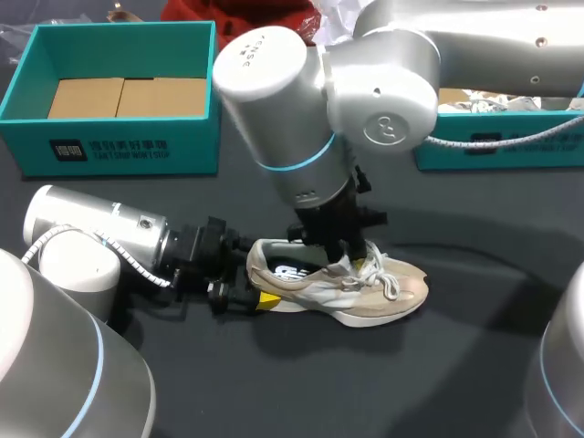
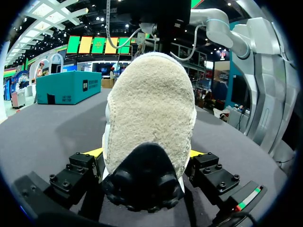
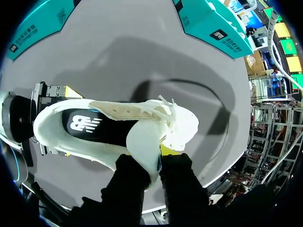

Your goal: Take the shoe out of the shoebox, open the shoe tongue, remove and reinsert the insole, then place the shoe into the shoebox

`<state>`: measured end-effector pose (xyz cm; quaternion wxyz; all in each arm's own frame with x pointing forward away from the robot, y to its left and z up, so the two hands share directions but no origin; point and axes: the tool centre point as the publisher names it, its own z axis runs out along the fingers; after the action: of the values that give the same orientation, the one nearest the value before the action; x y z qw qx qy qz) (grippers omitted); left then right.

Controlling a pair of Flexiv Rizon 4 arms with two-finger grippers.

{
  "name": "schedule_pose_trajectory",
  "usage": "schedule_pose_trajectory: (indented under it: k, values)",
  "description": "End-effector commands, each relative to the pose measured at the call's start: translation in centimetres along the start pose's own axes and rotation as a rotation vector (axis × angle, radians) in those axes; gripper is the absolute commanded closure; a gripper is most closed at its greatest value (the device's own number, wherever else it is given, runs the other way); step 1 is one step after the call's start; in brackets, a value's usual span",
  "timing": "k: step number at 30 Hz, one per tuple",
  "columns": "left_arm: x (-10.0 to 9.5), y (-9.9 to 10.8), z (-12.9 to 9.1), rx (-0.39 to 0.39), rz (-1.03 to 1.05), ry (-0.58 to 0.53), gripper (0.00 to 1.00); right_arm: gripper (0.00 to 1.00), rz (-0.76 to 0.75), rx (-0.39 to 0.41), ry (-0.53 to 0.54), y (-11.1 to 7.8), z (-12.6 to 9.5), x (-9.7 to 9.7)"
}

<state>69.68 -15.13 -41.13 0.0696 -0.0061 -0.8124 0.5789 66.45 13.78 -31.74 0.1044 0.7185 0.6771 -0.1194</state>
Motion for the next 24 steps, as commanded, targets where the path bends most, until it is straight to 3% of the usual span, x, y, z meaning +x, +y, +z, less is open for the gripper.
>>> schedule_pose_trajectory:
  k: [1,7,9,10,24]
  values:
    - [0.0,0.4,0.3,-0.002,0.000,0.000,1.00,1.00,0.252,0.023,0.038,0.0,0.2,-0.4]
    - [0.0,0.4,0.3,-0.002,0.000,0.000,1.00,1.00,0.121,0.036,0.146,0.0,0.4,-2.3]
    - [0.0,0.4,0.3,-0.002,0.000,0.000,1.00,1.00,0.062,0.021,0.248,0.2,1.1,-3.2]
    - [0.0,0.4,0.3,-0.002,0.000,0.000,1.00,1.00,0.093,0.050,0.283,0.1,1.7,-3.8]
    - [0.0,0.4,0.3,-0.002,0.000,0.000,1.00,1.00,0.093,0.050,0.283,0.1,1.7,-3.8]
